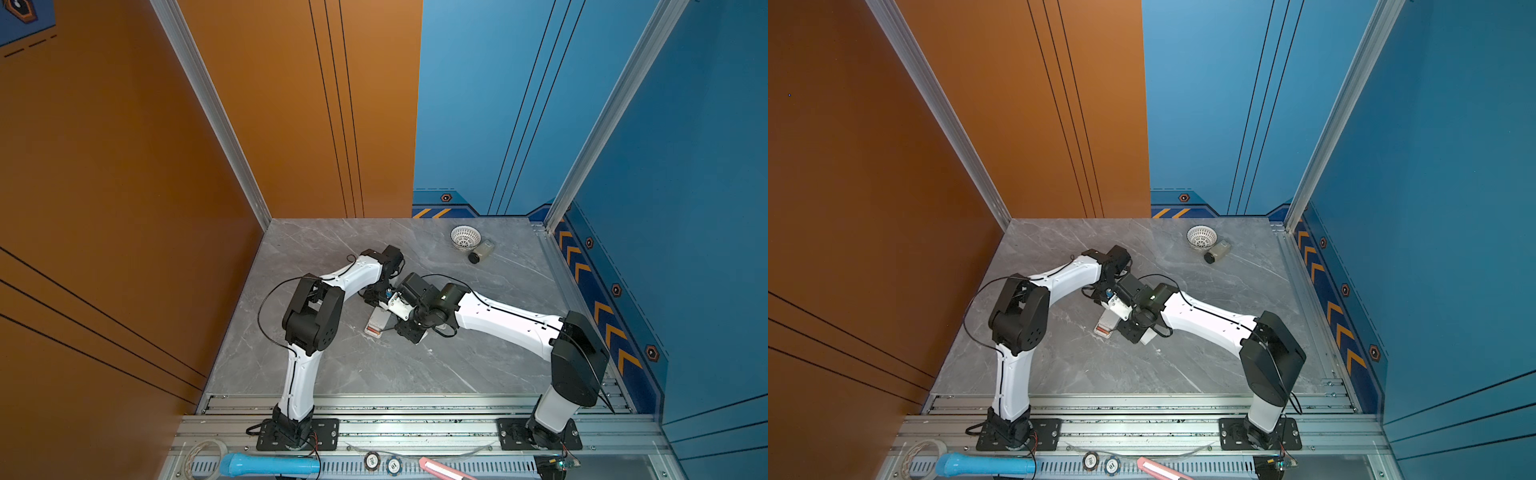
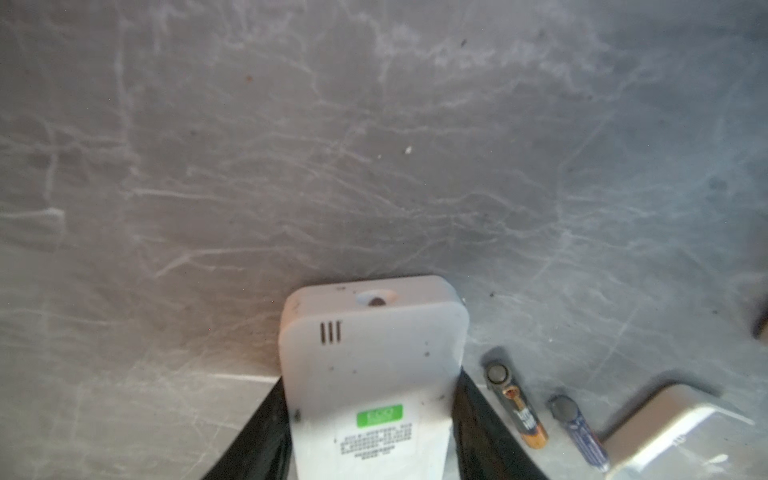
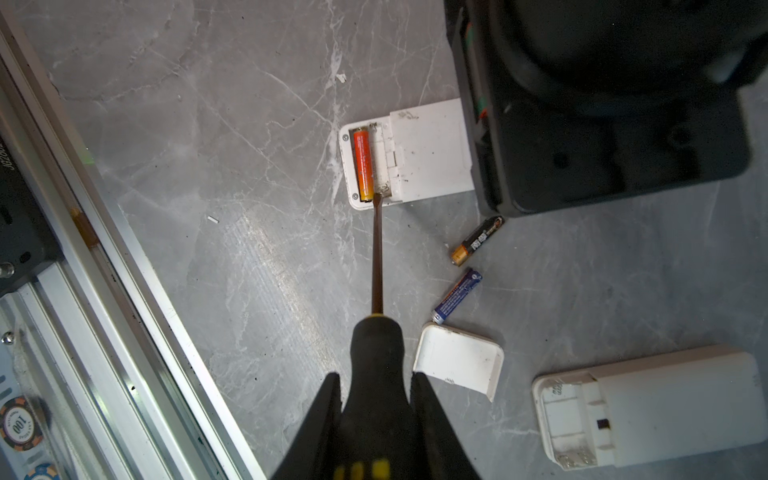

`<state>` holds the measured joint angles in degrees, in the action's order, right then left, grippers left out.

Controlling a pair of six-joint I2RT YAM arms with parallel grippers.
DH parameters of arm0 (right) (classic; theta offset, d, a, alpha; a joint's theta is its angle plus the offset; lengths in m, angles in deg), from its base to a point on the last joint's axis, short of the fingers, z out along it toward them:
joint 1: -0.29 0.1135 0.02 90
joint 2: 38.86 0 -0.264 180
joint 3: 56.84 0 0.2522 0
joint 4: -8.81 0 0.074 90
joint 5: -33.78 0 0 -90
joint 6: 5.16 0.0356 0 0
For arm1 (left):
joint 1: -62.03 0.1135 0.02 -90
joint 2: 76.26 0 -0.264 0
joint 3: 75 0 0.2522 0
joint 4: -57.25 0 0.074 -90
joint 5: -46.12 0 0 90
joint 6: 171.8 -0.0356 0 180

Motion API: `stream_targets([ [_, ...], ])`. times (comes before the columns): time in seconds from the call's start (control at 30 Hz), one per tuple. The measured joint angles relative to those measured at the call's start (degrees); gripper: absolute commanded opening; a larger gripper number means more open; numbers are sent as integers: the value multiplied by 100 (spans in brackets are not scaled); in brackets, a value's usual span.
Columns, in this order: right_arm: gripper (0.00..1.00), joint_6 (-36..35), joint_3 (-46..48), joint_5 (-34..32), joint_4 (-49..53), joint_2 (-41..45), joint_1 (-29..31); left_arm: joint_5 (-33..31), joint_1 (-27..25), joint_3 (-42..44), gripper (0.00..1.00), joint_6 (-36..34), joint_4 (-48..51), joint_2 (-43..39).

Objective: Unload the batteries from the remote control
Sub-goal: 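Insert the screwdriver tip at the orange battery's end with the right gripper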

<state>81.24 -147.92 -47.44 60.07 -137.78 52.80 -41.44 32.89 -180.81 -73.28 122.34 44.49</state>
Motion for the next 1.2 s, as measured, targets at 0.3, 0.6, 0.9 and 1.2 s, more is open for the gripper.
stream_targets([
  [0.3, 0, 0, 0, 15, 2, 0, 0, 9, 4, -4, 0, -17, 11, 2],
  [0.6, 0, 4, 0, 15, 9, 0, 0, 44, 26, -7, 0, -17, 20, 4],
  [0.9, 0, 66, 0, 13, 44, 0, 11, 52, 26, -7, 0, -42, 24, 4],
  [1.2, 0, 92, -2, -4, 46, 0, 46, 61, 26, -7, 0, -61, 31, 4],
])
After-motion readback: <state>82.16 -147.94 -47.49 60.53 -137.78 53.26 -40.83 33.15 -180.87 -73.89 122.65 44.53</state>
